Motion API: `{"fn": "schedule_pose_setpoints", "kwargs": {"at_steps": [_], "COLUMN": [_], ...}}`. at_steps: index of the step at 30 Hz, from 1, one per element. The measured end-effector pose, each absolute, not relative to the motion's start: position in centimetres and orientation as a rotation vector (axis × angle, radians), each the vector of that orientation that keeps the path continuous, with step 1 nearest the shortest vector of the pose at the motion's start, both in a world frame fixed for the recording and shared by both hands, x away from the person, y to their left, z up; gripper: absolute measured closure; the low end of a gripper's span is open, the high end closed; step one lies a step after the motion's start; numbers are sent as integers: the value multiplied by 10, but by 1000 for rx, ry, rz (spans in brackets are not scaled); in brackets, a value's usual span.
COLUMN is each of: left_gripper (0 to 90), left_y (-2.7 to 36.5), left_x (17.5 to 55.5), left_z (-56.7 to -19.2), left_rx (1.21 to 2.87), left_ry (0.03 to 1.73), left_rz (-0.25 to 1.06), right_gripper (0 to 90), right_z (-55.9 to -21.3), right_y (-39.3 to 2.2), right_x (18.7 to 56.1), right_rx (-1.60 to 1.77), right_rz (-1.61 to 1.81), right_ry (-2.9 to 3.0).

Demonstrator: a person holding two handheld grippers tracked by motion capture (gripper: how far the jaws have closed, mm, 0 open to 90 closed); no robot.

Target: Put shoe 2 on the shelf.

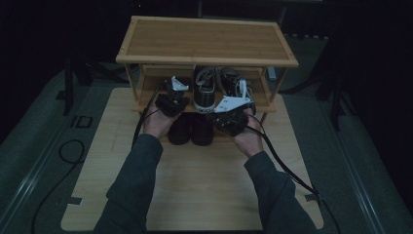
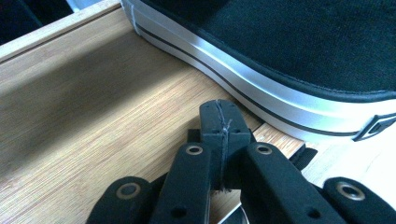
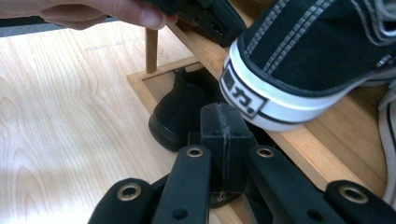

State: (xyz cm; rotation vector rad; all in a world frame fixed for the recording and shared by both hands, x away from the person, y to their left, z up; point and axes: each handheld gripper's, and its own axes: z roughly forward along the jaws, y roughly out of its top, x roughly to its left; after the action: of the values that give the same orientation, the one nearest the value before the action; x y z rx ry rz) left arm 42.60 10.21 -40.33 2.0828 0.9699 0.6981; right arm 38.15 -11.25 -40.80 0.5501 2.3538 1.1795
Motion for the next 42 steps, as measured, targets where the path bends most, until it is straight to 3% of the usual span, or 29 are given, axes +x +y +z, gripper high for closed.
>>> {"fn": "schedule_pose_setpoints", "kwargs": {"at_steps": [29, 42], "left_gripper": [900, 900], "left_y": [103, 103], "left_x": [426, 427], "left_z": [-403, -403], "left_rx": [2083, 2087], "left_ry": [971, 966], "left_rz": [693, 691], "right_gripper": [884, 896], "right_z": [-406, -405], "right_y": [-143, -179], "right_x": [379, 377], "right_rx": [543, 564], "right_rz": [1149, 1169], "right_ry": [2394, 2392]}}
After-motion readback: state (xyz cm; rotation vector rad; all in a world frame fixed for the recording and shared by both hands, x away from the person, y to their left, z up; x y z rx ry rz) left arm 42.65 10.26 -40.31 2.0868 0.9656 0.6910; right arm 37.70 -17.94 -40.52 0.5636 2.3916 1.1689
